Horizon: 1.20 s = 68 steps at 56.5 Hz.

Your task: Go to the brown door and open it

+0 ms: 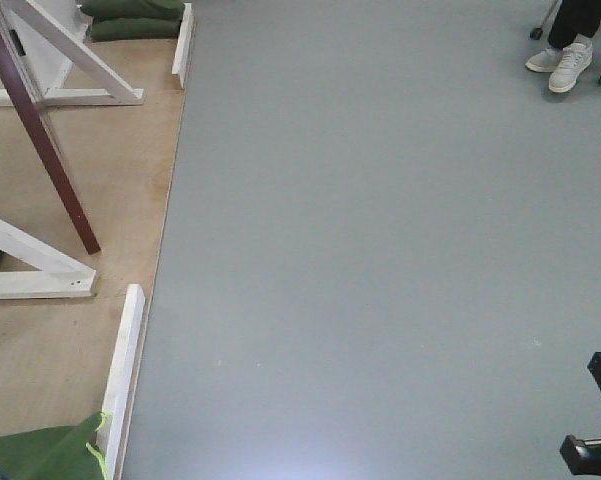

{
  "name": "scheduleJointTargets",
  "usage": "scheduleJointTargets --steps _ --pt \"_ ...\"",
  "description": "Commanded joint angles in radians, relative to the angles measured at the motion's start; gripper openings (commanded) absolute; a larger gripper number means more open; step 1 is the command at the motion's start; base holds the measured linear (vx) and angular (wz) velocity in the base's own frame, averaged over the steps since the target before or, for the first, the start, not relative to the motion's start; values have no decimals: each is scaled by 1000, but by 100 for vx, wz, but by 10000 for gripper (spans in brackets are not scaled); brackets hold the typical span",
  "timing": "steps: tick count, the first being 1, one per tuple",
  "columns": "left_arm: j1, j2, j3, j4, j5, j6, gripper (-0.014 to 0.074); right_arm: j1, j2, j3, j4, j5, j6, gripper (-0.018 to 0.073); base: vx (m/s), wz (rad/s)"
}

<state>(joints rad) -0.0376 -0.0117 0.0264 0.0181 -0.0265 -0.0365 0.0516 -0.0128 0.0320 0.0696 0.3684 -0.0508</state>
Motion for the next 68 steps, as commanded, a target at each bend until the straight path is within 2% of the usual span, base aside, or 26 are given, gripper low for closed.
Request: scheduleJointTargets --steps 1,68 --pt "-1 -14 -23 -3 -85 -2 67 2 -6 4 -3 -78 -6 0 0 0" --pt "-1 -14 -23 -3 -85 -2 67 2 -6 4 -3 -78 -6 0 2 1"
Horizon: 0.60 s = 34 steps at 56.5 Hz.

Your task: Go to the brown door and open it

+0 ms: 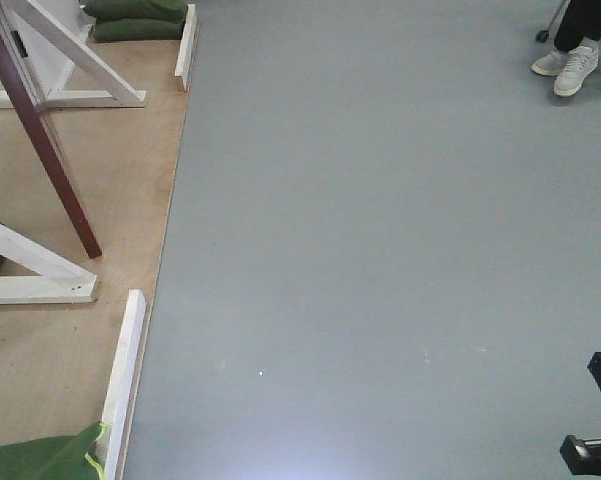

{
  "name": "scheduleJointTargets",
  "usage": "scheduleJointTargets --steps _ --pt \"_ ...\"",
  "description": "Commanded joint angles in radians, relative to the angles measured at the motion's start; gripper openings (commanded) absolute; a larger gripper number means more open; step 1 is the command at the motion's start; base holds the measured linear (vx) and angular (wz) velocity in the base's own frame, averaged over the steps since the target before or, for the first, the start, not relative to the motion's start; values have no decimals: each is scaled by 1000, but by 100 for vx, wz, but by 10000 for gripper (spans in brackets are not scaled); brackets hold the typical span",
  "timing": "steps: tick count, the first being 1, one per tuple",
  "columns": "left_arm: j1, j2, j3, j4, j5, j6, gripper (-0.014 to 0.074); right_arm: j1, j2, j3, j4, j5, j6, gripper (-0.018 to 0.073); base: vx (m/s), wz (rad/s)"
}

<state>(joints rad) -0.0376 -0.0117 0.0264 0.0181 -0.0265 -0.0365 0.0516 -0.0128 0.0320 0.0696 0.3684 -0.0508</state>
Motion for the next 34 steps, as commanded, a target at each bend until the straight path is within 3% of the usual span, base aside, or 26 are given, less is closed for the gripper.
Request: scheduleJointTargets --steps 1,34 --pt "-1 -14 -23 -3 -85 -2 67 2 -6 4 -3 -78 -6 0 10 -2" --pt "-1 -14 -23 -3 -85 -2 67 2 -6 4 -3 -78 -6 0 15 2"
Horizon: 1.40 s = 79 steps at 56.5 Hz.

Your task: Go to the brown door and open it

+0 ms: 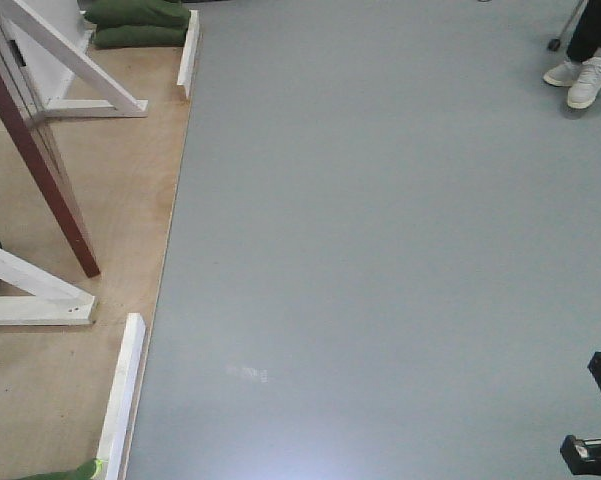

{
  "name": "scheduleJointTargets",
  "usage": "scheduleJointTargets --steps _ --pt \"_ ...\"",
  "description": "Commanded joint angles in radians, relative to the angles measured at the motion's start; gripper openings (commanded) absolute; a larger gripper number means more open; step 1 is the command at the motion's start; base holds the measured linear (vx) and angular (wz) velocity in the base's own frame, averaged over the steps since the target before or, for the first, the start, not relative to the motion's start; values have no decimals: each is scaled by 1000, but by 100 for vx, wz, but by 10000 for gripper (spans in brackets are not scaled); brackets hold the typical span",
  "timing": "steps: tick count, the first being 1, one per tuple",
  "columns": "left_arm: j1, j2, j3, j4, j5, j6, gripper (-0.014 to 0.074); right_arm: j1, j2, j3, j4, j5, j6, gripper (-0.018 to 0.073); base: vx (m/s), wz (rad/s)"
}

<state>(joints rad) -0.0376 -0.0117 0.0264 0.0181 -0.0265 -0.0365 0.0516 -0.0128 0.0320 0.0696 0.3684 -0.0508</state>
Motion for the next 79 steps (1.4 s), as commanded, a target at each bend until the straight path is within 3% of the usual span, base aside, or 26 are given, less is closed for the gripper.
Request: scheduleJointTargets --steps 1,38,79 --pt "-1 -14 -23 -3 -85 -2 67 2 -6 4 -3 -78 -6 0 18 25" --pt "-1 -14 -23 -3 -85 -2 67 2 -6 4 -3 -78 -6 0 24 18" --pt "-1 -14 -23 -3 -85 -2 67 2 -6 4 -3 -78 -6 0 32 -7"
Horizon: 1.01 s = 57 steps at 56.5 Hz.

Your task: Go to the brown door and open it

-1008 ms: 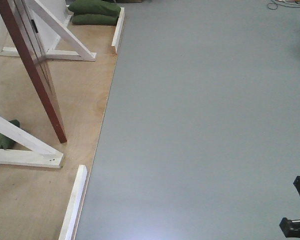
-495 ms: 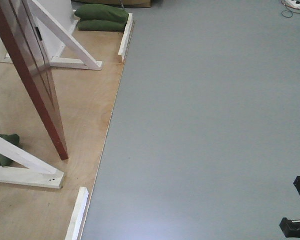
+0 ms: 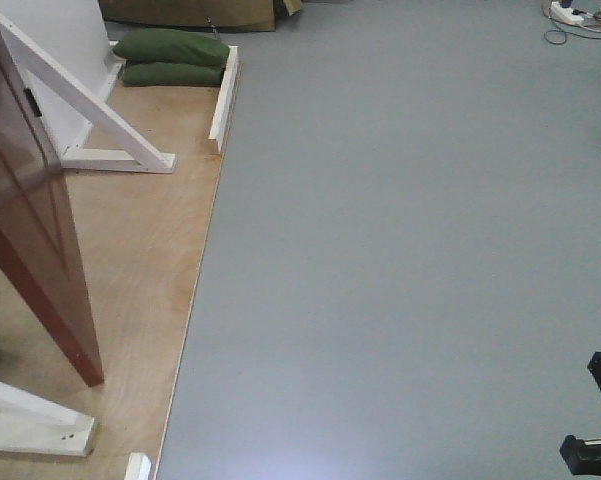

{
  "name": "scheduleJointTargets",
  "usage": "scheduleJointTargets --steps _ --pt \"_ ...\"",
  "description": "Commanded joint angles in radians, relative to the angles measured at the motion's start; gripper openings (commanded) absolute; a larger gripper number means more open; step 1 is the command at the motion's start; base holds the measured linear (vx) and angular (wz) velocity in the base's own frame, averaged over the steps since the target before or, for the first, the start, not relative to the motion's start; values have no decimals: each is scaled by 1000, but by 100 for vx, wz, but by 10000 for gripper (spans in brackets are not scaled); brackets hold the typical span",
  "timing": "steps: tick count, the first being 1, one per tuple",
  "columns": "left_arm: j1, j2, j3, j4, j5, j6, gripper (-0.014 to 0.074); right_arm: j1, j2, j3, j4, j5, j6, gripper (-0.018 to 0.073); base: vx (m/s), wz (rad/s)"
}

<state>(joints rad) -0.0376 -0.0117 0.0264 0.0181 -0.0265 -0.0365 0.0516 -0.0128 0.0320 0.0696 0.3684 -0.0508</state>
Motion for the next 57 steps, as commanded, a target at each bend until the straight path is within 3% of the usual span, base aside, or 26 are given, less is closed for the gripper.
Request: scheduleJointTargets --steps 1,57 --pt "-1 -14 -23 -3 -85 -2 67 2 -6 4 -3 -78 -6 0 35 -13" --pt "-1 -14 -23 -3 -85 -2 67 2 -6 4 -3 -78 -6 0 32 -3"
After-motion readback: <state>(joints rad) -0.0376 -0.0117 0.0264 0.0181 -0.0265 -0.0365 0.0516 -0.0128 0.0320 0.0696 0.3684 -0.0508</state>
